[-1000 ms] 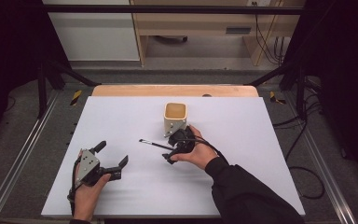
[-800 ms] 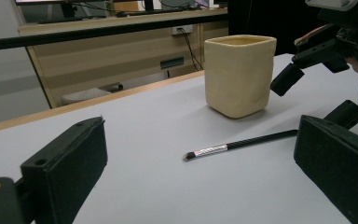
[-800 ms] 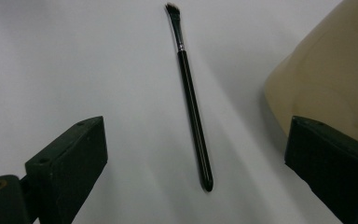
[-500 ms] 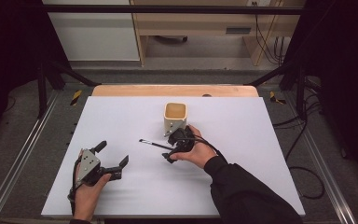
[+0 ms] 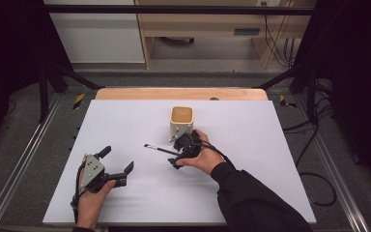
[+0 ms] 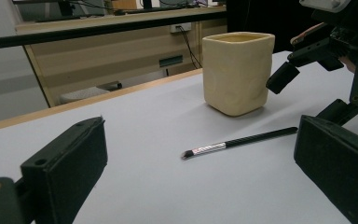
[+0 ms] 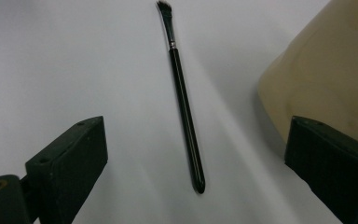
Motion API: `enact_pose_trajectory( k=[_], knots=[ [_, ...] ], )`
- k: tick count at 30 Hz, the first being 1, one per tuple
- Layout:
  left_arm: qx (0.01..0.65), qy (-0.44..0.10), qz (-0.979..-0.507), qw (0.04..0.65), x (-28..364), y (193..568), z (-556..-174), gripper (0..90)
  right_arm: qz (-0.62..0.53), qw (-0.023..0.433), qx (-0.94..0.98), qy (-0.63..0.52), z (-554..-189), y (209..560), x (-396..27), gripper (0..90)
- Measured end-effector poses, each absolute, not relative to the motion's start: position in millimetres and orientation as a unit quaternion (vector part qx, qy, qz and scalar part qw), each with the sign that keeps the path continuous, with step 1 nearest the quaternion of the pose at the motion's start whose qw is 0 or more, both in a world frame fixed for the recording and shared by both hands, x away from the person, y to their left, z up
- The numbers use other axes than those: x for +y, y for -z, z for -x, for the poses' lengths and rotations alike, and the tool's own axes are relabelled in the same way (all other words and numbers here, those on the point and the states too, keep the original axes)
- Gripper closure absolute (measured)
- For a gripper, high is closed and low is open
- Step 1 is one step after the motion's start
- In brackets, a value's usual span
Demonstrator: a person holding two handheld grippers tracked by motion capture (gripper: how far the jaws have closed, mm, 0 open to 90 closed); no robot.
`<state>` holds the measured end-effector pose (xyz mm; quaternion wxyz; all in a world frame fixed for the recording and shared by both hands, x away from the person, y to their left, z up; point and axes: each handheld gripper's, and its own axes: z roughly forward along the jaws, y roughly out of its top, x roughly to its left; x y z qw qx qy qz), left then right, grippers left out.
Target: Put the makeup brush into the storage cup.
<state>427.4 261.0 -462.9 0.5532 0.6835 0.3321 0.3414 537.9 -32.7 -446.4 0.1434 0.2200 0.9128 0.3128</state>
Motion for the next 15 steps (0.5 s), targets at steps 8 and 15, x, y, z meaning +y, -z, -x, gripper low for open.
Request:
enact_pose_trajectory(
  k=[8, 15],
  knots=[
    [0.332, -0.342, -0.683, 0.553, 261.1, 462.8, -427.4, 2.4, -0.217, 0.139, 0.914, -0.313, -538.0, 450.2, -29.9, 8.2],
    [0.334, -0.340, -0.682, 0.555, 261.5, 463.0, -427.9, 2.4, -0.220, 0.133, 0.912, -0.321, -537.1, 450.8, -27.2, 10.8]
  ],
)
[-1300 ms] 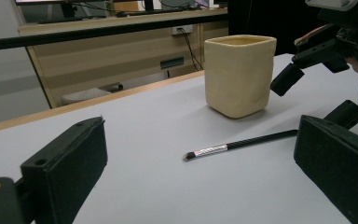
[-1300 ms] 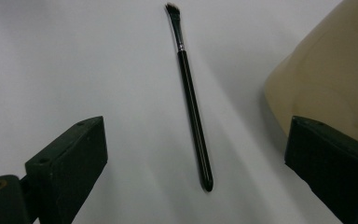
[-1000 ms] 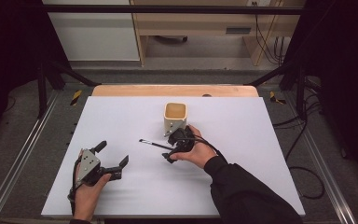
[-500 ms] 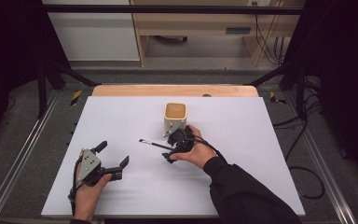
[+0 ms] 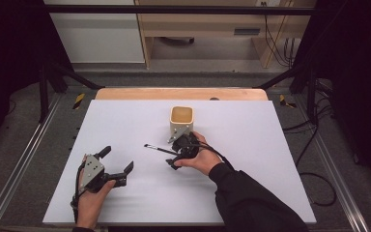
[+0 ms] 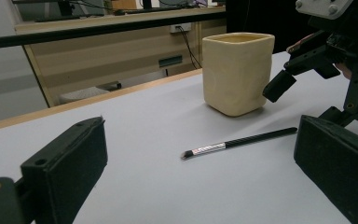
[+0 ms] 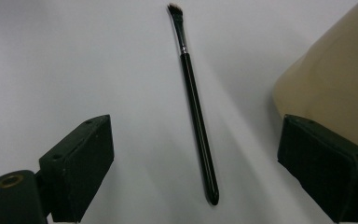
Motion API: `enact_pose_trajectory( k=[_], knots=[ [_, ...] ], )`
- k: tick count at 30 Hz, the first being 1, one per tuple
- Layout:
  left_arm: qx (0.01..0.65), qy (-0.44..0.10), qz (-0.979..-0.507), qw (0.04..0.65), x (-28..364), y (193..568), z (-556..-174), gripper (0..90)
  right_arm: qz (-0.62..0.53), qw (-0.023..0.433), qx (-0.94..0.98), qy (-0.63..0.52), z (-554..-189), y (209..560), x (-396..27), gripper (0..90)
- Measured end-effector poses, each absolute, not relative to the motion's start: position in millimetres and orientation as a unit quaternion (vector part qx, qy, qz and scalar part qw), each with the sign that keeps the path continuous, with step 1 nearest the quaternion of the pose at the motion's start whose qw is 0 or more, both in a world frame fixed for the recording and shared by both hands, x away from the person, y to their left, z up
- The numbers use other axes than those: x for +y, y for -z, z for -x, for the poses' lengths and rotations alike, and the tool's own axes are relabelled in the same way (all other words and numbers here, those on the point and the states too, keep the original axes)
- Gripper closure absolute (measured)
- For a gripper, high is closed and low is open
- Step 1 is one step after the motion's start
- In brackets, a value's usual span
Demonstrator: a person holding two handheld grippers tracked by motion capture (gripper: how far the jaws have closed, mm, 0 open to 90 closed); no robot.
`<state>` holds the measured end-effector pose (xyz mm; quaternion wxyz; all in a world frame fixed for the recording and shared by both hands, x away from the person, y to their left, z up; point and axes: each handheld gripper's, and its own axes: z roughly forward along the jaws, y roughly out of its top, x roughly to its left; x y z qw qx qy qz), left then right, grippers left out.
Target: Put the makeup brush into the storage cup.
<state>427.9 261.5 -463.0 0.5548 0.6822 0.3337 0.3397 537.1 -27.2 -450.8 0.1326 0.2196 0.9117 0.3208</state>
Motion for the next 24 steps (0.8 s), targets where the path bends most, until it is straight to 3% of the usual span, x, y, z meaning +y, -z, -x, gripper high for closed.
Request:
enact_pose_trajectory(
  k=[4, 10, 19, 24],
  knots=[
    [0.334, -0.339, -0.682, 0.555, 261.8, 462.9, -428.0, 2.4, -0.220, 0.128, 0.911, -0.324, -539.2, 452.9, -26.9, 11.3],
    [0.334, -0.338, -0.681, 0.557, 261.1, 463.0, -427.9, 2.4, -0.228, 0.122, 0.904, -0.339, -541.6, 455.9, -25.6, 19.9],
    [0.333, -0.337, -0.683, 0.556, 260.7, 463.2, -428.1, 2.4, -0.229, 0.118, 0.902, -0.346, -544.6, 459.5, -25.9, 23.8],
    [0.332, -0.336, -0.684, 0.556, 260.3, 463.1, -428.0, 2.4, -0.234, 0.118, 0.901, -0.345, -545.5, 459.0, -27.9, 30.8]
  ],
)
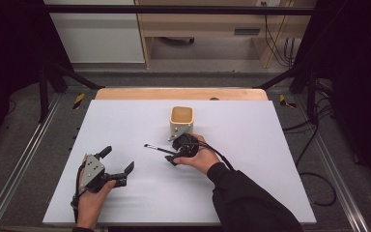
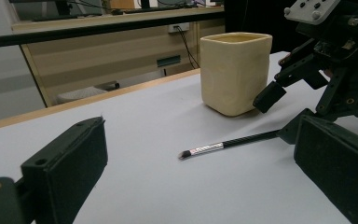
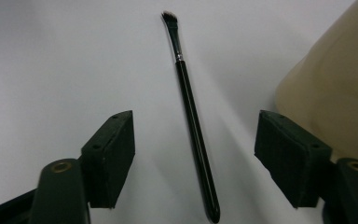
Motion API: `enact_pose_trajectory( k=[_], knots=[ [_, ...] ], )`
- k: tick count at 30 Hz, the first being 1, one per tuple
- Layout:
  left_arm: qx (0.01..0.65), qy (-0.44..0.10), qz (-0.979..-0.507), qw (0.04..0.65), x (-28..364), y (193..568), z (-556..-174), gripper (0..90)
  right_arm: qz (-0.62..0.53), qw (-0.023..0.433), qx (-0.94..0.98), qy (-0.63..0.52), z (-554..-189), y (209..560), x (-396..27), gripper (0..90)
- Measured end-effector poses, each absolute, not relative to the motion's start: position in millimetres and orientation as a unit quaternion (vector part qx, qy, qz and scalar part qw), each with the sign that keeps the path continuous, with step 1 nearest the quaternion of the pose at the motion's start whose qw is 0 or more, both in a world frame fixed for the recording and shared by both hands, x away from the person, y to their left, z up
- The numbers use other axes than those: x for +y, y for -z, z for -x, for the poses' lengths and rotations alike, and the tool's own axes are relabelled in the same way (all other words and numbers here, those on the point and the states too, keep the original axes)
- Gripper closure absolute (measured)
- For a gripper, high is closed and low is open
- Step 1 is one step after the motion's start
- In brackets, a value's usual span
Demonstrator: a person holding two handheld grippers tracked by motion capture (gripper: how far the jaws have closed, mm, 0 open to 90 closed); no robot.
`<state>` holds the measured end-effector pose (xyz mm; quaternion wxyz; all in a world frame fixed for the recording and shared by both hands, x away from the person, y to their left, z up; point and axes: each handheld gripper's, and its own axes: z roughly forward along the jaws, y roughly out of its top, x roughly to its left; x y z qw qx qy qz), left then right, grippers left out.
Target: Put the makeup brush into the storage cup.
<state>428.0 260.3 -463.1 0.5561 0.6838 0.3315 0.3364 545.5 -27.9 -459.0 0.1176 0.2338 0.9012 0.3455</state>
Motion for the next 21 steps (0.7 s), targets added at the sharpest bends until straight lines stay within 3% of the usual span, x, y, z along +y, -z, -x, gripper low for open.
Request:
enact_pose_trajectory(
  k=[4, 17, 21],
  knots=[
    [0.332, -0.337, -0.684, 0.556, 260.4, 463.0, -428.0, 2.4, -0.235, 0.117, 0.899, -0.350, -547.3, 458.7, -30.3, 37.1],
    [0.328, -0.335, -0.687, 0.555, 258.7, 463.3, -427.8, 2.5, -0.242, 0.114, 0.898, -0.348, -551.0, 464.6, -34.2, 43.8],
    [0.326, -0.335, -0.690, 0.553, 258.2, 463.5, -427.9, 2.5, -0.236, 0.124, 0.899, -0.346, -551.2, 463.8, -34.7, 49.4]
  ],
)
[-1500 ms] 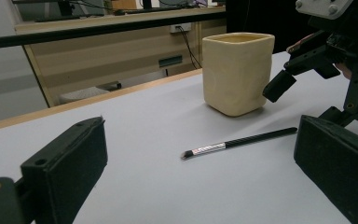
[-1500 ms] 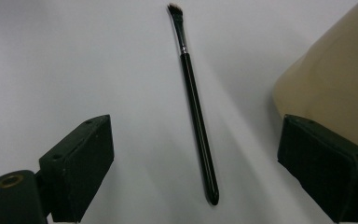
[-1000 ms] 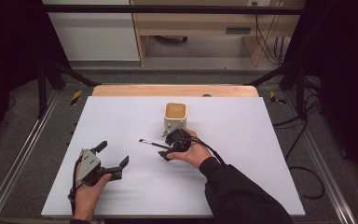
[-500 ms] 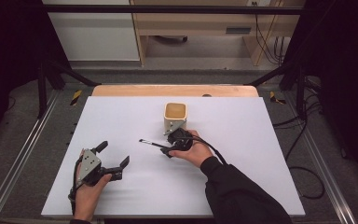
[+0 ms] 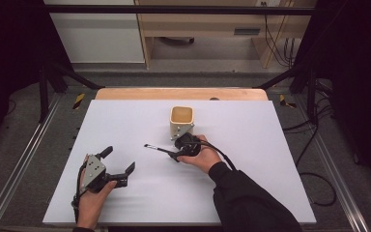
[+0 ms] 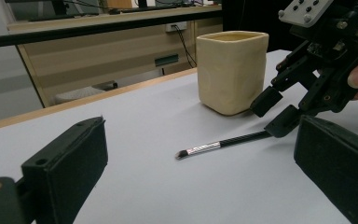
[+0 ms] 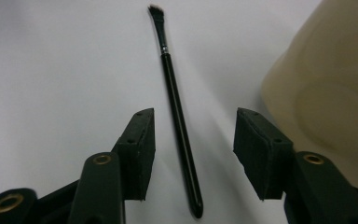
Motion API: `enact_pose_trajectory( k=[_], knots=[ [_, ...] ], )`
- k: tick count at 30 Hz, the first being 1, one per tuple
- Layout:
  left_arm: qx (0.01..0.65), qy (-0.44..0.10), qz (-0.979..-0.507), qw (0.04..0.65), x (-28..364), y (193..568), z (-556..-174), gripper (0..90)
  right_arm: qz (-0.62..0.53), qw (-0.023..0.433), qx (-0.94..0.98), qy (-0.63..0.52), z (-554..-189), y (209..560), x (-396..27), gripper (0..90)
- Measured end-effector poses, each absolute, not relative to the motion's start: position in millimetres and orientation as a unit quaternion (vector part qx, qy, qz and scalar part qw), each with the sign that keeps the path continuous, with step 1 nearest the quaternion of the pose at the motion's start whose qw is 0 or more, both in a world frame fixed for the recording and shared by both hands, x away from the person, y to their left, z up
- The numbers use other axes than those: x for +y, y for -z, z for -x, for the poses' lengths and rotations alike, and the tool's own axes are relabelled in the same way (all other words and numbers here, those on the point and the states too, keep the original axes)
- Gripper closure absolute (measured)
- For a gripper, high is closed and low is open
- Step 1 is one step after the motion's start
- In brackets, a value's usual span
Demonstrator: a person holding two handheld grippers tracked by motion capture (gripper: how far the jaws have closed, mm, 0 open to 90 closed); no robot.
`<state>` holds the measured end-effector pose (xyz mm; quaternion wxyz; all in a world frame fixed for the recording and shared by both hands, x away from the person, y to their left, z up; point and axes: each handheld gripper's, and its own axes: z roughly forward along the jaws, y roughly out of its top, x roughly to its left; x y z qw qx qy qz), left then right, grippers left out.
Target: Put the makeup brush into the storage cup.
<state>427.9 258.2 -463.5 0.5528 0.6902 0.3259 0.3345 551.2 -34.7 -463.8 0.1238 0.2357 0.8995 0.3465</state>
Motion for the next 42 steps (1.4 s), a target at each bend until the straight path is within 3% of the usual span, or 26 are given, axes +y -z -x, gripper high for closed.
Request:
enact_pose_trajectory(
  k=[14, 33, 42],
  knots=[
    [0.324, -0.333, -0.690, 0.555, 258.1, 463.0, -427.4, 2.4, -0.239, 0.105, 0.899, -0.352, -553.4, 469.4, -43.0, 69.2],
    [0.325, -0.334, -0.690, 0.554, 258.4, 463.2, -427.7, 2.4, -0.246, 0.080, 0.898, -0.355, -553.2, 473.1, -44.7, 82.2],
    [0.325, -0.335, -0.689, 0.554, 258.3, 463.1, -427.8, 2.4, -0.242, 0.087, 0.898, -0.356, -549.2, 473.5, -44.2, 84.1]
  ],
)
